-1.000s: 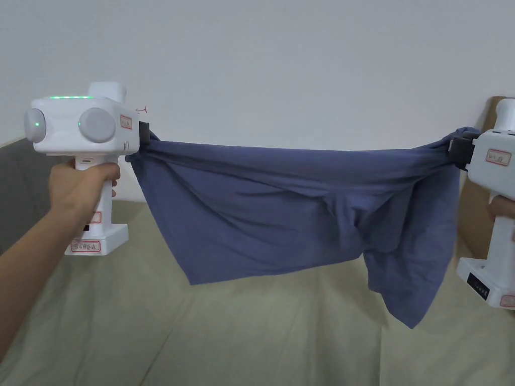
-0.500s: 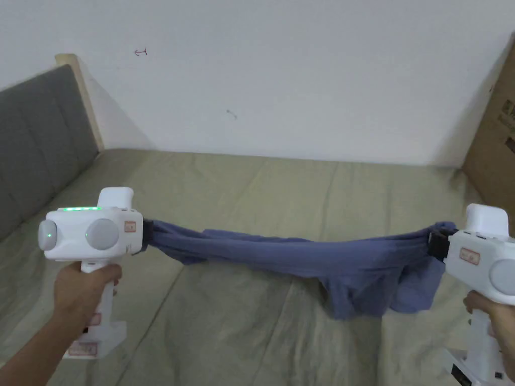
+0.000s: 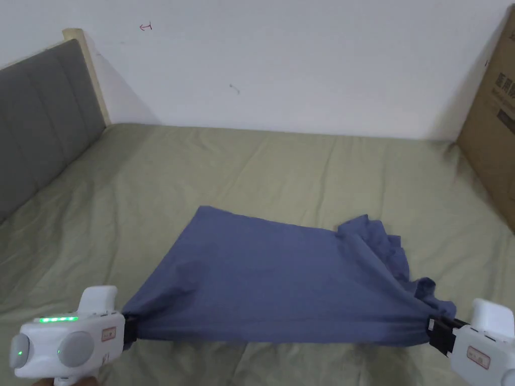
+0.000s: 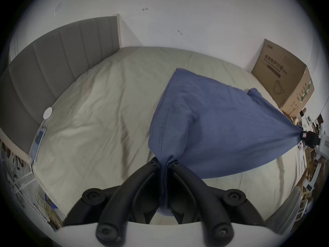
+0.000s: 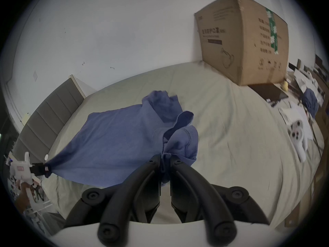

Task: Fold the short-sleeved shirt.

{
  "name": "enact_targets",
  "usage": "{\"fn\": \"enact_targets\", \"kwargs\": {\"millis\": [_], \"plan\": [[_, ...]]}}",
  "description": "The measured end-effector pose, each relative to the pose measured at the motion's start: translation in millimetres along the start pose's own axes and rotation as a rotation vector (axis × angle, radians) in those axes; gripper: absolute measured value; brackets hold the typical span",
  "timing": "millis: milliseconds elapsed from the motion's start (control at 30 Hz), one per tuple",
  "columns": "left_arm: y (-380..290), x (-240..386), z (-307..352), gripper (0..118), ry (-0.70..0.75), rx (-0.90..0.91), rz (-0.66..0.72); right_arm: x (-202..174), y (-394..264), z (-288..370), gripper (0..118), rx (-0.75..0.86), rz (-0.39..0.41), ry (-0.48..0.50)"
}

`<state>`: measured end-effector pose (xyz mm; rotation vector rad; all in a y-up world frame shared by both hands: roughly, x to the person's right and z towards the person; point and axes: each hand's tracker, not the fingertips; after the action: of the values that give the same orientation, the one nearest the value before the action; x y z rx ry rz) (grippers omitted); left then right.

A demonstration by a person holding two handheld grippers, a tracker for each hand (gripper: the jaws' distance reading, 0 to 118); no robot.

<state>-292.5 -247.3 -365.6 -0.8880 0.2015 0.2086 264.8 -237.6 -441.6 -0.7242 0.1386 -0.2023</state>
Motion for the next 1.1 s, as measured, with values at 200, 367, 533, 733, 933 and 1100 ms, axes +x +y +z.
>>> {"fn": "enact_targets", "kwargs": {"millis": [200, 367, 533, 733, 933, 1100], "plan": [[-55.8, -9.4, 27.2, 6, 0.005, -0.043, 0.030, 11.7, -57.4, 35.4, 9, -0.077, -0.055, -0.005], [-94.1, -19.1, 36.2, 6, 0.026, -0.096, 0.029, 19.7, -104.2, 50.5, 9, -0.184, -0.061, -0.037], [-117.6, -23.4, 34.1, 6, 0.043, -0.146, 0.048, 21.6, -136.3, 42.2, 9, -0.316, -0.081, -0.089], [-118.4, -17.2, 22.7, 6, 0.072, -0.212, 0.048, 15.6, -134.9, 34.7, 9, -0.330, -0.074, -0.112], [-83.0, -4.5, 52.1, 96, -0.004, -0.135, 0.093, -6.2, -82.4, 70.6, 102, -0.144, 0.044, -0.100], [-23.8, 23.0, 109.7, 96, -0.083, 0.149, 0.061, -39.6, -11.2, 120.9, 110, 0.196, 0.118, -0.074]]}}
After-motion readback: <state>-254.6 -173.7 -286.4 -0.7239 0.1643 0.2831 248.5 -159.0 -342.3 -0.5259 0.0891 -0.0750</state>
